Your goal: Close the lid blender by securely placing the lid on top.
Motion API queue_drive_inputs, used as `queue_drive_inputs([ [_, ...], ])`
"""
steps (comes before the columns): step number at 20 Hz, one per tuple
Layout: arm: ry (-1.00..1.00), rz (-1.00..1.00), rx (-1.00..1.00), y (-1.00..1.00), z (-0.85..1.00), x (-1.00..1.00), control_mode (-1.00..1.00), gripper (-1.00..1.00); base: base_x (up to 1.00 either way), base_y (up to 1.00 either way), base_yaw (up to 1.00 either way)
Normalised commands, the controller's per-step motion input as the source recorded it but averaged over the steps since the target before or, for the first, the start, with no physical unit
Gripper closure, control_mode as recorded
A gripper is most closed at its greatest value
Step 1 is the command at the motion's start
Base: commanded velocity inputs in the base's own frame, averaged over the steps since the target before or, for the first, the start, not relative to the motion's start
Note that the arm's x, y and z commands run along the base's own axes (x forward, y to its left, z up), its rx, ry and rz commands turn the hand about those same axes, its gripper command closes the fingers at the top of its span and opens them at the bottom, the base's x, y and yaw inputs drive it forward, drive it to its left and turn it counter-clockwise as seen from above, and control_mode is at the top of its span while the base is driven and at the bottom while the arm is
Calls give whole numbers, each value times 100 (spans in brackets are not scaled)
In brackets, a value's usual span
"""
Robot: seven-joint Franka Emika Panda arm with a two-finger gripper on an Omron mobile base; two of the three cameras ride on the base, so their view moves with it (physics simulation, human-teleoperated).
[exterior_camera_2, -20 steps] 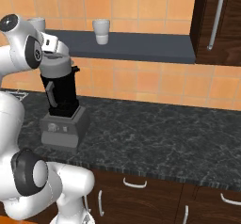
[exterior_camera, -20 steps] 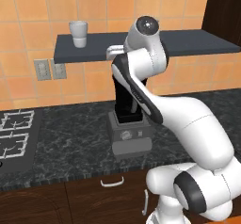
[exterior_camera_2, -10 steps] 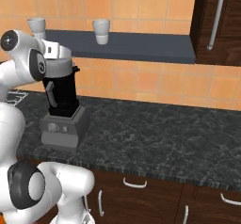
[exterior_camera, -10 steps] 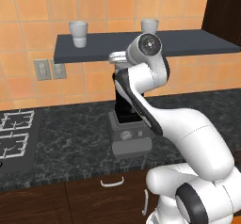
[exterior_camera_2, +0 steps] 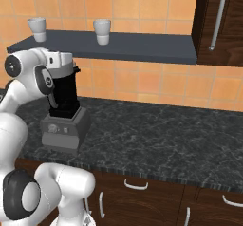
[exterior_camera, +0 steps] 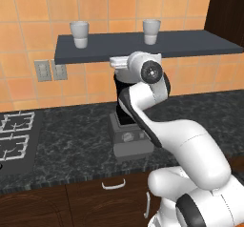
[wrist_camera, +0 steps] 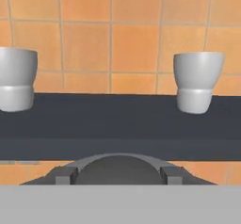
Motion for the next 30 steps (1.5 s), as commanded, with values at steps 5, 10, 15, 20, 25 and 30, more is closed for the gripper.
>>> queue_drive_inputs([
  [5,-12,0,0,21,10,16,-100,100,0,0,0],
  [10,0,0,0,-34,0,-6,-100,100,0,0,0],
  [15,0,0,0,-34,-5,-3,-100,100,0,0,0],
  [20,0,0,1,0,-11,-20,-100,-100,0,0,0],
  [25,0,0,0,0,7,-4,-100,-100,0,0,0],
  [30,0,0,0,0,35,0,-100,-100,0,0,0],
])
